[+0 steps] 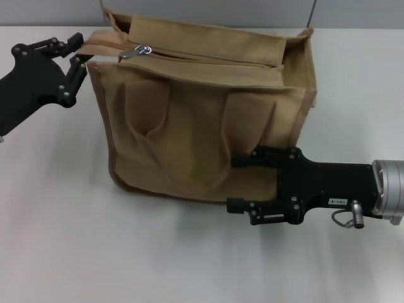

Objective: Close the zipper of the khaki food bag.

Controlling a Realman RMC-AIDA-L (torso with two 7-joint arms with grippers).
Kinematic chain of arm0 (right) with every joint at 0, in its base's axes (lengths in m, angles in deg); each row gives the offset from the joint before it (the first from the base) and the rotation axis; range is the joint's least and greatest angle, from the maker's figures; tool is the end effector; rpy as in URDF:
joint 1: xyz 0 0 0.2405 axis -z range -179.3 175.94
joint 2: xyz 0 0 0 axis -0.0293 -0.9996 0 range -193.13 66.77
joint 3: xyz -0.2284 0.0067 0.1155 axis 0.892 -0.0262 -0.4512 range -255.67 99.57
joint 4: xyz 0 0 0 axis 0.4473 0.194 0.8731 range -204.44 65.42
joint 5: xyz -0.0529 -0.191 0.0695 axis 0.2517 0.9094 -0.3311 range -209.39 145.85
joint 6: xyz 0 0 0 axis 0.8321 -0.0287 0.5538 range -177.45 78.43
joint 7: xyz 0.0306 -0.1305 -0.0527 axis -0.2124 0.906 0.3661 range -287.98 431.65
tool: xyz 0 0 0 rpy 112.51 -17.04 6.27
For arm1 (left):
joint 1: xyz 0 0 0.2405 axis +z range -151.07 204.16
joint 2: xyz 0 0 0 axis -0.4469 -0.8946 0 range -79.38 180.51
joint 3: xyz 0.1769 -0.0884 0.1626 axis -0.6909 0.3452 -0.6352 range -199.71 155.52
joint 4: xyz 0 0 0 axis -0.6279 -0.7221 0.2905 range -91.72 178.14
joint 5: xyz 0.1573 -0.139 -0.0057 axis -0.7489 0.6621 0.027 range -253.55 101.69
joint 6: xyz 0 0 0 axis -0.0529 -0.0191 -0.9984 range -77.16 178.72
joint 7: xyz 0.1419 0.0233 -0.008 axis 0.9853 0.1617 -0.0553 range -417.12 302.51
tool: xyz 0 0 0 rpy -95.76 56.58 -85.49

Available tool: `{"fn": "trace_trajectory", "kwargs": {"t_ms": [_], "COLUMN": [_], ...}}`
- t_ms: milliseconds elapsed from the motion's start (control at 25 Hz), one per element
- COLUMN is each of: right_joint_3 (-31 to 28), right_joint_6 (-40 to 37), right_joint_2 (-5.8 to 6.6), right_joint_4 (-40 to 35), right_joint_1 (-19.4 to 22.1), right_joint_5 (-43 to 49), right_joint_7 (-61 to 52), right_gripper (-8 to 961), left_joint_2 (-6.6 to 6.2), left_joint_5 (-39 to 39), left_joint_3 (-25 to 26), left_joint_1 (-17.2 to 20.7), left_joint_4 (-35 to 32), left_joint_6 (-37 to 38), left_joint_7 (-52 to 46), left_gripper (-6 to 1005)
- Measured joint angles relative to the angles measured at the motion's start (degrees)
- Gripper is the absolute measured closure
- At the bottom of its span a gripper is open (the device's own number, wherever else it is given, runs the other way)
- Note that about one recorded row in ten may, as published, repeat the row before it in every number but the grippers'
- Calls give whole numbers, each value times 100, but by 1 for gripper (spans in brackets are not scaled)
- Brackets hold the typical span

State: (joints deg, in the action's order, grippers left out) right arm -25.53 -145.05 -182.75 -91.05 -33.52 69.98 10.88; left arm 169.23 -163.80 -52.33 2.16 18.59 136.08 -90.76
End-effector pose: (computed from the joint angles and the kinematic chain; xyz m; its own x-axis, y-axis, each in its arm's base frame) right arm 0.2328 0.2870 -0.0542 0.7560 -0.2113 -0.6196 -0.2330 -0.9713 0.0470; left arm -0.2978 0.3248 0.0324 0.7894 -0.2257 0.5709 0.3333 -0.6235 -0.7073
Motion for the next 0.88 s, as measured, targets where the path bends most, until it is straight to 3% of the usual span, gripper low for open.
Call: {"fn": "trace_trajectory", "kwargs": {"t_ms": [80,200,400,680,880], "right_joint_3": [2,19,-51,-55,-56], "right_joint_6": [-115,-205,-597,-1180,-1009], "right_joint_2": [-1,-2,-3,16,26], "right_joint_4": [54,82,298,433,285], "right_joint_1": [0,8,16,78,13], "right_joint_5": [-145,-281,-722,-2276,-2824], "right_joint_7": [5,3,-15,-469,-923], "right_gripper": [127,127,127,127,127], "left_joint_2": [5,8,6,7,1], "left_joint_5": [0,0,6,163,208], "left_joint_3": [0,11,40,66,70], "left_joint_1": [2,15,38,70,92], "left_joint_4": [4,53,107,271,296], "left_joint_6": [12,28,136,278,341], "left_joint_7": [1,0,-8,11,15], "left_gripper": [604,873,980,980,980]}}
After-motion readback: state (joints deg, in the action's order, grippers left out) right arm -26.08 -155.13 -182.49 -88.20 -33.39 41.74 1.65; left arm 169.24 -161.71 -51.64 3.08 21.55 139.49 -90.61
